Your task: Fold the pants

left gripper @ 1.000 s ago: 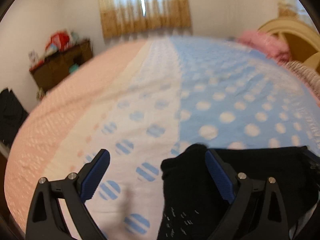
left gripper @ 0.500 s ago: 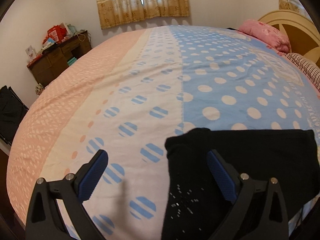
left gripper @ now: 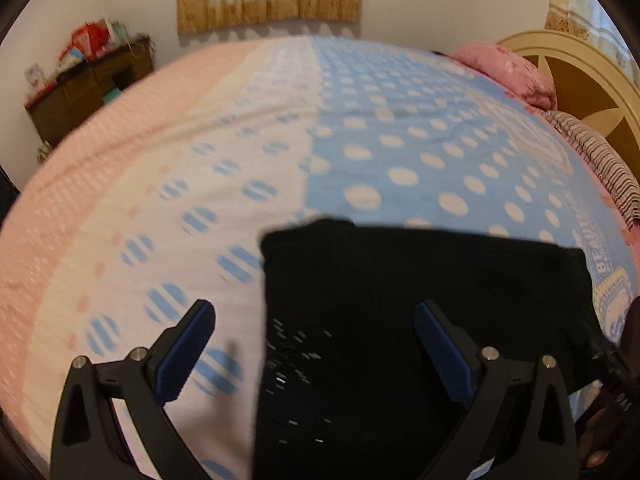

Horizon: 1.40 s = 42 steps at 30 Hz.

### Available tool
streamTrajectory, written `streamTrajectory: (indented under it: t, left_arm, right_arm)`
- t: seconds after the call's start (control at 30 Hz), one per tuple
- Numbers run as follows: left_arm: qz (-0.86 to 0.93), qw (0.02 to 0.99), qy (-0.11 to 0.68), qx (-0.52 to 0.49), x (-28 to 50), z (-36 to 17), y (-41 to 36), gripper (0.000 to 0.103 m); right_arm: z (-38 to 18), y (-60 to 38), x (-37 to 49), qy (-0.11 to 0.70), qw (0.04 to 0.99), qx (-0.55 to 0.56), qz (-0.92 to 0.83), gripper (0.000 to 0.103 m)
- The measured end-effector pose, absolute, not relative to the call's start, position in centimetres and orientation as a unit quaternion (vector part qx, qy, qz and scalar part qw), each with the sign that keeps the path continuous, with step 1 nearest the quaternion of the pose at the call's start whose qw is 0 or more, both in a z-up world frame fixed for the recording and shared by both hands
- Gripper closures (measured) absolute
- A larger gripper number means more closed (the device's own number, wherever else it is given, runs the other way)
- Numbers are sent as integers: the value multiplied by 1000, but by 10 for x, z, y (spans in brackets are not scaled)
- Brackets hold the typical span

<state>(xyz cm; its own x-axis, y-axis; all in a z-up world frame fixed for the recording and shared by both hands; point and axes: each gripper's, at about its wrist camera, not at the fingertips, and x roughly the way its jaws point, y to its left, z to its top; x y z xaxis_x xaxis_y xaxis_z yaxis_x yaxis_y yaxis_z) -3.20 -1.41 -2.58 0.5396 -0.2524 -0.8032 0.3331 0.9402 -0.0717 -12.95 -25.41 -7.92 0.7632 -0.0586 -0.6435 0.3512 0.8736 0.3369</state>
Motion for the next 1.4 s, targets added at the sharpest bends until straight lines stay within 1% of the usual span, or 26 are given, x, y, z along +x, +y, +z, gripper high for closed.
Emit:
streamTrajectory:
  t: [0.1,0.2,0.27,0.47,0.57,0.63,0.8,0.9,0.93,1.03,1.07,1.1,1.13,1.17,1.2,1.23,1.27,1.33,1.37,1.4]
  left_arm:
    - [-172,869,463,23,-31,-33,-12,0]
    - [-176,852,491,-31,-26,-40,-1,0]
    - [-175,848,497,-53,-27,-38,5,0]
    - [-180,879,437,-54,-43,-15,23,0]
    - [-199,881,422,-71,-47,-11,29,0]
    - [-211,876,427,-71,-45,-14,26,0]
    - [-177,859,477,-48,-34,-44,16,0]
    - [-180,867,464,-21,-38,-44,10,0]
    - [-182,865,466,-24,-38,-45,11,0]
    - [-187,862,470,-33,-38,-45,15,1]
    - [-187,862,470,-32,-39,-44,15,3]
    - [-190,863,467,-32,-41,-44,14,10]
    - [-196,864,464,-32,-43,-43,13,22]
    - [-204,863,460,-32,-46,-42,11,29]
    - [-214,862,458,-33,-48,-41,8,38]
    - [-212,865,453,-29,-51,-40,7,42]
    - [-212,868,449,-23,-52,-39,5,45]
    - [-206,870,447,-19,-51,-39,5,58]
    - [-203,871,447,-19,-51,-39,5,61]
    - [-201,871,447,-20,-51,-39,6,67]
  right_arm:
    - [-84,-246,-129,322,917,207,-116,27]
    - [-85,-241,-127,324,918,196,-116,27]
    - [-86,-239,-126,326,920,188,-115,27]
    - [-86,-242,-127,323,918,201,-108,27]
    - [-86,-242,-127,322,919,201,-108,27]
    - [-86,-241,-128,320,920,200,-109,27]
    - [-86,-239,-128,323,921,189,-108,27]
    - [-86,-238,-128,325,920,189,-107,27]
    - [-86,-238,-128,325,920,189,-107,33]
    - [-85,-234,-127,326,922,182,-106,45]
    - [-84,-233,-127,327,922,178,-105,48]
    - [-83,-232,-127,328,922,177,-104,52]
    - [-83,-232,-128,328,922,179,-103,56]
    - [-82,-233,-128,327,922,182,-102,58]
    - [-82,-232,-128,327,922,181,-100,62]
    - [-81,-231,-128,327,923,178,-100,66]
    - [-79,-228,-128,328,924,168,-101,67]
    - [-76,-221,-126,332,927,142,-105,71]
    - [-74,-216,-125,334,928,126,-108,71]
    - [-73,-213,-125,334,929,116,-111,72]
